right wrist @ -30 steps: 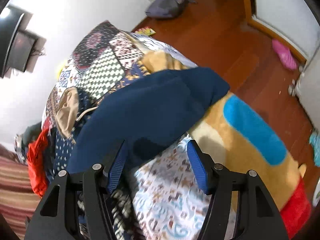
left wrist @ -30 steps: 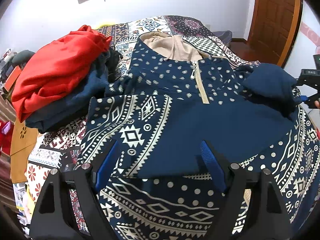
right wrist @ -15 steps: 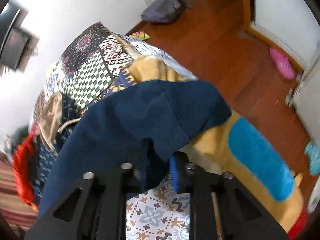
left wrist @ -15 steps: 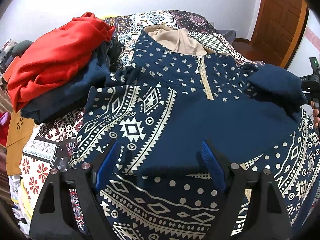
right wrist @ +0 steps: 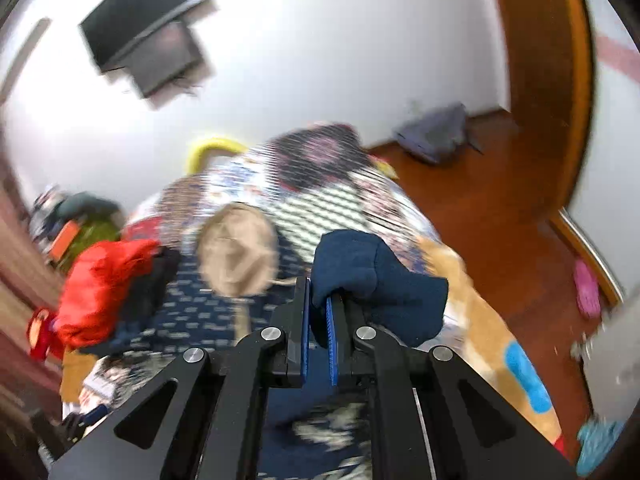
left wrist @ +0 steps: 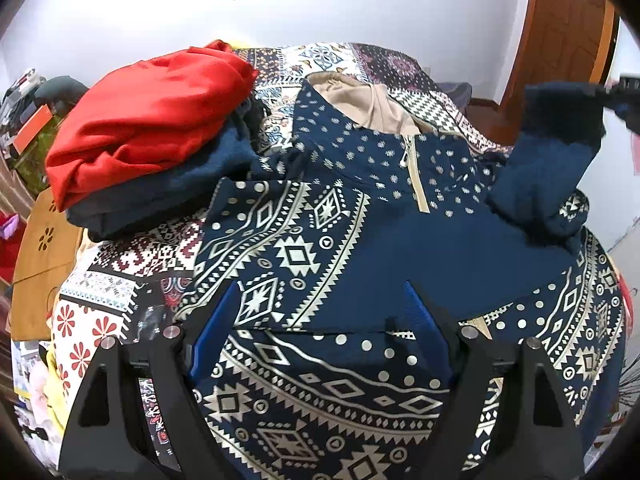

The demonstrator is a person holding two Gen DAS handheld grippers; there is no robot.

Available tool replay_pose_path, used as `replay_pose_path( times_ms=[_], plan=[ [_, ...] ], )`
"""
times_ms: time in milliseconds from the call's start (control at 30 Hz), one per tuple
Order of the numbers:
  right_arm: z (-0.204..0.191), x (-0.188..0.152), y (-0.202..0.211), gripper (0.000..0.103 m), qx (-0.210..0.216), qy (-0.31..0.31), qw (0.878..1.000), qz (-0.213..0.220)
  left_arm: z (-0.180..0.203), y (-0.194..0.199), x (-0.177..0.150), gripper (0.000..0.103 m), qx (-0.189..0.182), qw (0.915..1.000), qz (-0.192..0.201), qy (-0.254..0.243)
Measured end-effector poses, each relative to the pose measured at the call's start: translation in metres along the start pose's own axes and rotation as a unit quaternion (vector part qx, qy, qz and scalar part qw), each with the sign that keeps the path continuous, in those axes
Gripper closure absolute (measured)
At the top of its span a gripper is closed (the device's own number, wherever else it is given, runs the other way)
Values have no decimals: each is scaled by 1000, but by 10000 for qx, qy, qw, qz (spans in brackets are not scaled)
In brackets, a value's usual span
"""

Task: Fold large clothes

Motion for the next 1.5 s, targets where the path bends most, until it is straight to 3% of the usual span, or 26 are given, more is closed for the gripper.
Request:
replay_pose_path(
  times_ms=[200, 433, 700, 867, 933, 1067, 1267, 1333, 1400, 1500],
  plan=[
    [-88, -37, -22, 96, 566, 521, 9943, -744, -16, 19, -8, 21, -23, 9996, 229, 177],
    [-152, -123, -81, 96, 488, 1417, 9745, -1673, -45, 35, -30, 21, 51, 9990, 307, 336],
    [-166, -204, -113, 96, 354, 1677, 9459, -2755, -88, 35, -67, 21, 147, 9966, 98, 805],
    [-162, -251, -120, 92, -65, 2042, 9081, -3654, -97, 30, -78, 21, 148, 9951, -30, 979],
    [-161, -262, -116, 92, -114, 2271, 8986, -3752, -96, 27, -78, 21, 101, 9947, -57, 1018],
    [-164, -258, -100, 92, -23, 2547, 9012, -3508, -86, 27, -72, 21, 45, 9957, -49, 920],
    [-153, -200, -59, 89, 149, 2414, 9318, -2707, -60, 24, -53, 21, 75, 9988, -95, 474],
    [-141, -176, -44, 84, 95, 2416, 9414, -2353, -48, 23, -43, 21, 17, 9995, -74, 292],
    [-125, -152, -30, 71, 33, 2330, 9502, -2070, -34, 20, -32, 21, -144, 9998, -36, 107],
    [-98, -118, -12, 64, -88, 2064, 9652, -1604, -13, 11, -15, 21, -218, 9994, -90, -235]
  ],
)
Point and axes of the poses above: each gripper's, at about its wrist camera, not at the fingertips, and y roughly against the way its jaws point, z to its right, x to its top, the point moved 8 cm from there along -y, roughly the way its jaws point, and after that the axes turned 14 degrees about -y, right-handed, at the moved point
